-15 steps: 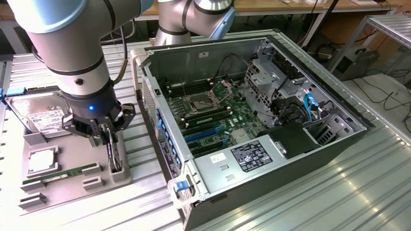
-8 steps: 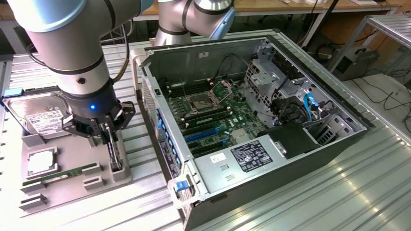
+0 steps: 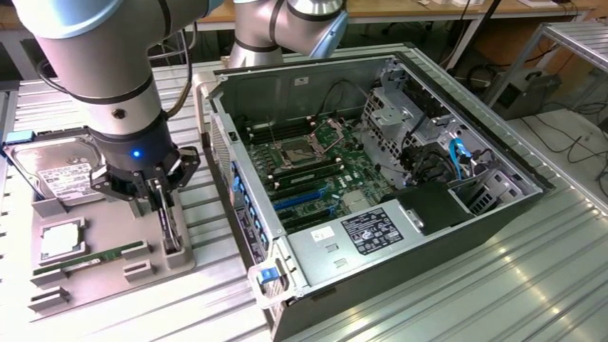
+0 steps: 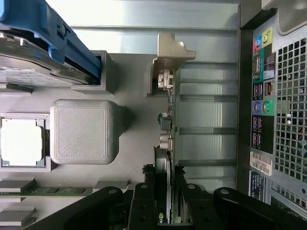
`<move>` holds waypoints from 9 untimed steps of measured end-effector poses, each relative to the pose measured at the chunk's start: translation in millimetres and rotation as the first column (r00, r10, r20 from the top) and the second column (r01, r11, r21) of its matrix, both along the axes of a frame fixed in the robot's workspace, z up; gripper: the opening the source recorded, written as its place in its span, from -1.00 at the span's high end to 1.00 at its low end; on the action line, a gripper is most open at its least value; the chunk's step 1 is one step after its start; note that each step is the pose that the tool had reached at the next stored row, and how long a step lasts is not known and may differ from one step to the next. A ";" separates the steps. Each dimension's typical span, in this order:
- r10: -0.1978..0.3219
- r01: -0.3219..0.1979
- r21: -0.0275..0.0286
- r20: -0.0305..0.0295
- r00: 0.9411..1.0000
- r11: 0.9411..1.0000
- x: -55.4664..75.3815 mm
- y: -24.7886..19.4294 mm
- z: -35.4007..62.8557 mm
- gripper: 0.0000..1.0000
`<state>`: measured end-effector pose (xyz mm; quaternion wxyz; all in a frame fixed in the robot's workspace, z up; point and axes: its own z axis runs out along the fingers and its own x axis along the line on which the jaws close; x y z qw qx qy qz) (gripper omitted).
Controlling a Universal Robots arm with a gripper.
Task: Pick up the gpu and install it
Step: 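Pick up the gpu and move the gpu toward the slot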
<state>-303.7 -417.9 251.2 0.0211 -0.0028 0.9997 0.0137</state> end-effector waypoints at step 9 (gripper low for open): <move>0.000 0.000 0.005 0.000 1.000 1.000 0.7 0.0 17.3 0.47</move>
